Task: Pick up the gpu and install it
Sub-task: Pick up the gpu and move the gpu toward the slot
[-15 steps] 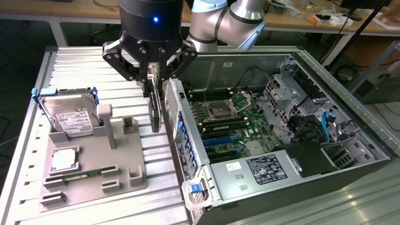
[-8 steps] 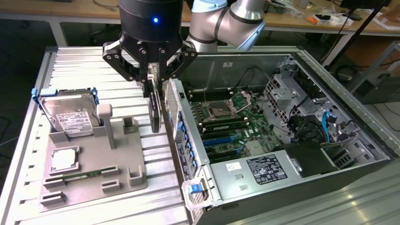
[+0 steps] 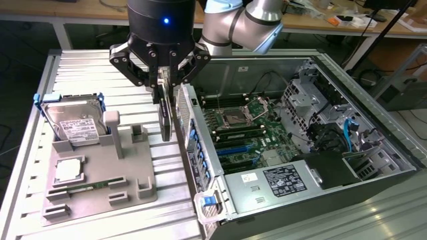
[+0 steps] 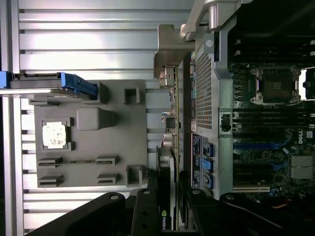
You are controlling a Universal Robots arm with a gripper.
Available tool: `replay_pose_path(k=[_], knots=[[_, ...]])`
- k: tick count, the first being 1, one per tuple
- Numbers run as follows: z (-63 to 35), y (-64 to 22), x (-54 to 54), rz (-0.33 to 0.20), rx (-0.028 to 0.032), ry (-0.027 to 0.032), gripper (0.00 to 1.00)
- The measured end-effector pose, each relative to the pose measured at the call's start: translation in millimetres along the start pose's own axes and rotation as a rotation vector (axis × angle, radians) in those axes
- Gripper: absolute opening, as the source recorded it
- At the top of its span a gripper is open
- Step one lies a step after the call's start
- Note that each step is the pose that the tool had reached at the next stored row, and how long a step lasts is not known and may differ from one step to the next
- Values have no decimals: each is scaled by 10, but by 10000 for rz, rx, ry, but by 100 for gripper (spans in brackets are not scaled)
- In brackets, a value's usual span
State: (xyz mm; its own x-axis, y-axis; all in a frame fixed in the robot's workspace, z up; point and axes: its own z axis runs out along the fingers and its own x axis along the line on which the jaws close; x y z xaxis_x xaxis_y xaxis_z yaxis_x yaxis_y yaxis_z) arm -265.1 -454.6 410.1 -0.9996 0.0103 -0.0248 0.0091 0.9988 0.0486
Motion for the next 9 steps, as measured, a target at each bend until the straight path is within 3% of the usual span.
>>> replay_pose_path(k=[9], knots=[[0, 1, -2, 0, 0, -1, 27]])
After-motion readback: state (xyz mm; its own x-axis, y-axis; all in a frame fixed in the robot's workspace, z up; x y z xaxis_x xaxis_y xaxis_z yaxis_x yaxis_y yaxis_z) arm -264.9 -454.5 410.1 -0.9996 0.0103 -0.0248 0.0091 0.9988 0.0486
